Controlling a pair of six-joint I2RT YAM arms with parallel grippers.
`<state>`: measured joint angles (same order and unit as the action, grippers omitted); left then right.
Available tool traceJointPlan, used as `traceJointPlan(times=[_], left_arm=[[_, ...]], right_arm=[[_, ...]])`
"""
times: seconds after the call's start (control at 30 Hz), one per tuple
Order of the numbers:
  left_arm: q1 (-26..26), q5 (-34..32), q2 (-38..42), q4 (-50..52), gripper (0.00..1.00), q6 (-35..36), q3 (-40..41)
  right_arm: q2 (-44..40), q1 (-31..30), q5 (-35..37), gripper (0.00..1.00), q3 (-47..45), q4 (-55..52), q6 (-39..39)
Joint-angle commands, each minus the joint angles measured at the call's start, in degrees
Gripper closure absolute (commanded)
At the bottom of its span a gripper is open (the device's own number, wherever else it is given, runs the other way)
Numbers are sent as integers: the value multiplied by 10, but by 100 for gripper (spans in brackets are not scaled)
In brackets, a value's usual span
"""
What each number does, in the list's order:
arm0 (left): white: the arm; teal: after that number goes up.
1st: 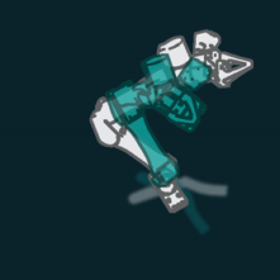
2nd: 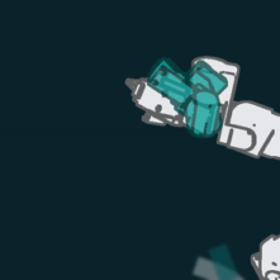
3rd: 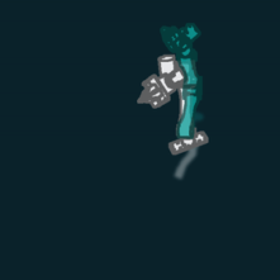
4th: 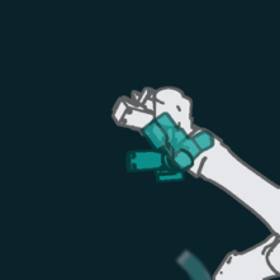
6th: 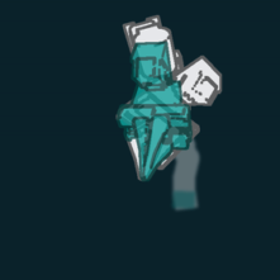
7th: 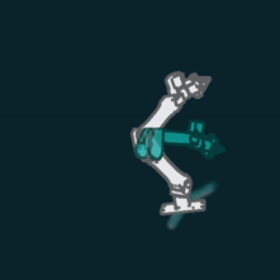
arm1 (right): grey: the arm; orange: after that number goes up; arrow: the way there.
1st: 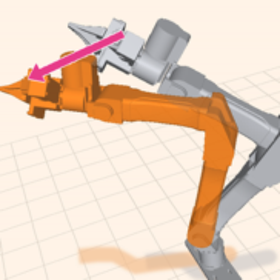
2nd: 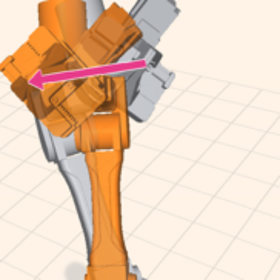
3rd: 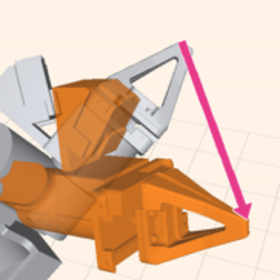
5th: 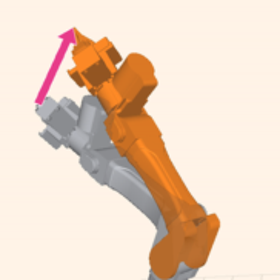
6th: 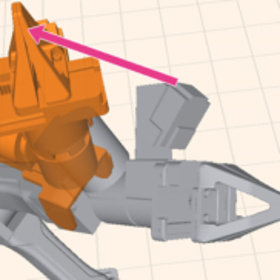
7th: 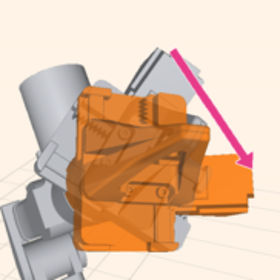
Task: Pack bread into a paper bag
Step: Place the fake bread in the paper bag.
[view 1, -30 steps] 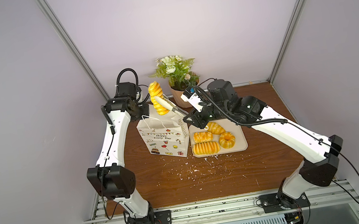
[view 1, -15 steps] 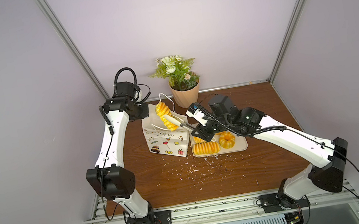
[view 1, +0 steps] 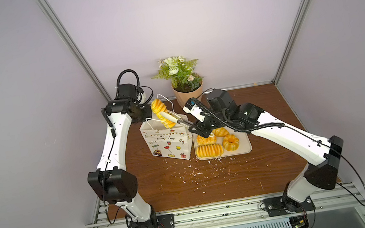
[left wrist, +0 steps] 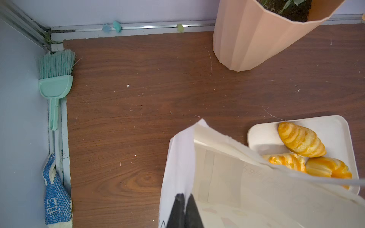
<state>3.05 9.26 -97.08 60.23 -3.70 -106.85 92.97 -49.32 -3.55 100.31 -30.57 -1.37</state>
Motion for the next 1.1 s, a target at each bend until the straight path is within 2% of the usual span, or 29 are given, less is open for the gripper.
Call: traceJointPlan(times=[0.0,0.2,0.4,0.57,0.77,1.07], left_arm=[[-5,8,16,3,98,0,5],[-6,3,19,4,97,1,7],[-6,3,13,3,97,2,3],[-6,5,8,4,97,3,1],[-6,3,7,3,97,3,0],[-6,-8,12,4,94,3,-2]], right_arm=[[17,0,-17,97,56,-20,25],[18,0,-7,97,55,-14,21],[14,0,-7,87,38,-39,14],[2,0,1,67,24,-43,17],[0,0,22,52,28,-59,20],[-22,1,51,48,39,-71,23]])
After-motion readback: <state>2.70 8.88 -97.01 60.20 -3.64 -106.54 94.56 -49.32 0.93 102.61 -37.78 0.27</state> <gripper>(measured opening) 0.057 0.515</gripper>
